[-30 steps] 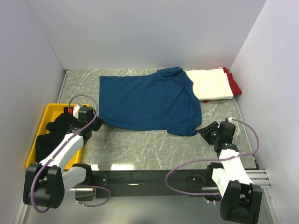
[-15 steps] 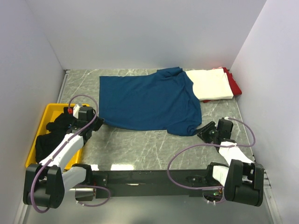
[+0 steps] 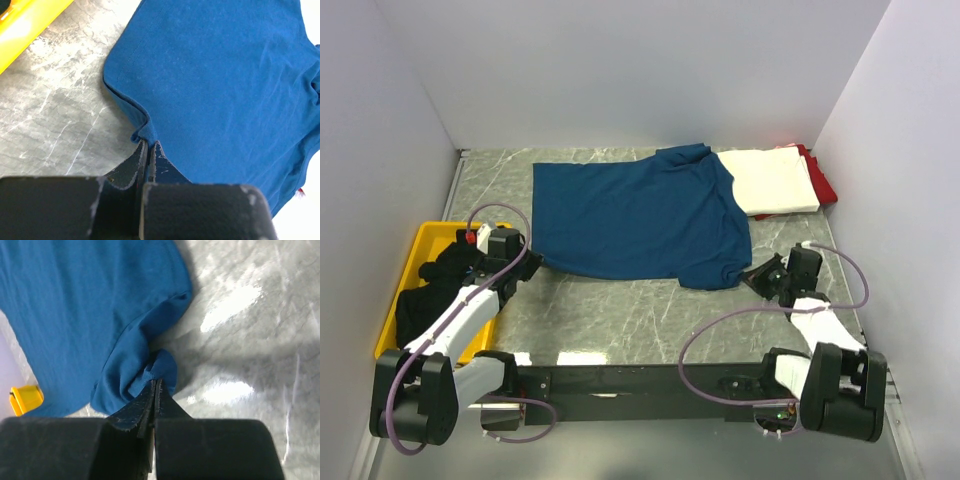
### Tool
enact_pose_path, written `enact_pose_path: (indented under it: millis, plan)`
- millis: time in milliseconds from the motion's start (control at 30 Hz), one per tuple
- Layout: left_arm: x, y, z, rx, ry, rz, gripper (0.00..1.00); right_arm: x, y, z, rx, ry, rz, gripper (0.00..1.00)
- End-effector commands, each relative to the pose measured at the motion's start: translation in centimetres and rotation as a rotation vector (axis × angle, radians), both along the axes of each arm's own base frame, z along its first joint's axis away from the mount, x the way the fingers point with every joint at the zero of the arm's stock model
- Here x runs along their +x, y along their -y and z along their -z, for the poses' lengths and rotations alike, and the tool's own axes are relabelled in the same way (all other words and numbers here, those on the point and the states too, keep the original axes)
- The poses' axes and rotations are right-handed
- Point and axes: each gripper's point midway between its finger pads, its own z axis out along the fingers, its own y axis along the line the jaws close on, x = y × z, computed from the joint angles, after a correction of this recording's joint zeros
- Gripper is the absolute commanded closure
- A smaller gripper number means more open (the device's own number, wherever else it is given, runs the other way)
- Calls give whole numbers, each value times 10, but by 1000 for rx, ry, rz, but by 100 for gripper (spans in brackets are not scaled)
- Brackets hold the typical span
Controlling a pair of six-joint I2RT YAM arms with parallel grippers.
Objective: Fold and stack the t-shirts
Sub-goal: Flatten the tshirt out
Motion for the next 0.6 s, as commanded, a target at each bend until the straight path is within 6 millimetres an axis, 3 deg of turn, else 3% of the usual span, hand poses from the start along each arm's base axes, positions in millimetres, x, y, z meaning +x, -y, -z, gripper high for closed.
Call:
enact_pose_path:
  millis: [0,433,567]
  plan:
    - [5,-3,-11,27,26,-2,99,4,-2,-33,-32,77,-42,100]
    - [-4,-18,-14,70,-31,-77,100,-38,-24,-121,9,199,-100,100]
    - [-5,-17,-12,68,-43,-70,100,-41,-27,-133,15,218,-106,100]
